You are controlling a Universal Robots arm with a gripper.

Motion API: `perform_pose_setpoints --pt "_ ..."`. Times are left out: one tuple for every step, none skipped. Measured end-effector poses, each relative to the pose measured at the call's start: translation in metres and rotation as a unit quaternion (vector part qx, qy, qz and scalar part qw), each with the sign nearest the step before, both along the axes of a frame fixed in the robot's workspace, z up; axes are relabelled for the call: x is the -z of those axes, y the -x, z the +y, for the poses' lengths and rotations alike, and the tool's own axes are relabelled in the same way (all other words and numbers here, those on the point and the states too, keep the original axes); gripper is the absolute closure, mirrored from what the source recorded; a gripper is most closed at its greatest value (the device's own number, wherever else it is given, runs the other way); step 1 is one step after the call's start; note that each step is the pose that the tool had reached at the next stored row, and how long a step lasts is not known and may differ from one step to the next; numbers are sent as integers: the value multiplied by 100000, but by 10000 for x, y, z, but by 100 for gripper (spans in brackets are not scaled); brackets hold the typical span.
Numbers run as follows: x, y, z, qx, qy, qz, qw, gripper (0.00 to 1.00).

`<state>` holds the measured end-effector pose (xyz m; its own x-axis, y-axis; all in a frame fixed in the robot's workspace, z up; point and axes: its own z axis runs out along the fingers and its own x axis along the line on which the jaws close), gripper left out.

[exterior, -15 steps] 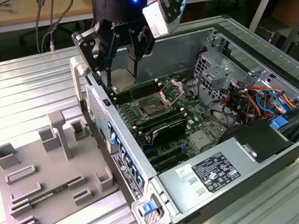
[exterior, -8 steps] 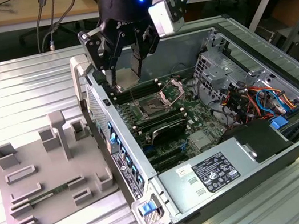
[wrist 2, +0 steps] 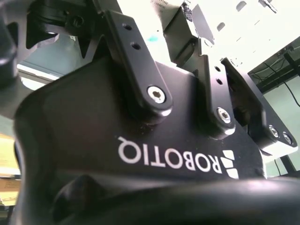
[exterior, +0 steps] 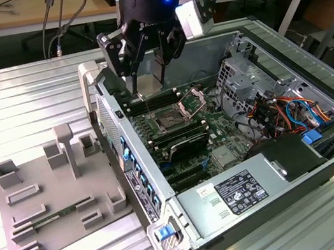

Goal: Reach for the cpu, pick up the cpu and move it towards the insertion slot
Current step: 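Pick up the cpu and move it towards the insertion slot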

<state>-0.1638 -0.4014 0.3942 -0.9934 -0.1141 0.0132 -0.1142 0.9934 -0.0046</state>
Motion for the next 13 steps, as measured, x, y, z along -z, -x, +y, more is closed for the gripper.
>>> perform_pose_setpoints --pt "1 -27 0 -2 1 0 100000 45" --pt "2 -42 0 -1 0 -1 100000 45" --pt "3 -57 0 0 -5 -1 100000 45" --pt "4 -70 0 0 -4 0 100000 45" --pt "5 -88 0 -2 0 -1 100000 45" --pt "5 -97 0 -2 0 0 100000 45" --pt "6 -109 0 -3 -2 0 100000 45" --pt "6 -119 0 -3 -1 -1 100000 45" --pt "7 -129 0 0 -2 -2 100000 45" --pt "7 -144 0 -2 -1 -2 100000 45" --pt "8 -154 0 1 2 1 100000 45" --pt "8 -168 0 -1 1 0 100000 45" --pt "9 -179 0 -2 -1 0 100000 45"
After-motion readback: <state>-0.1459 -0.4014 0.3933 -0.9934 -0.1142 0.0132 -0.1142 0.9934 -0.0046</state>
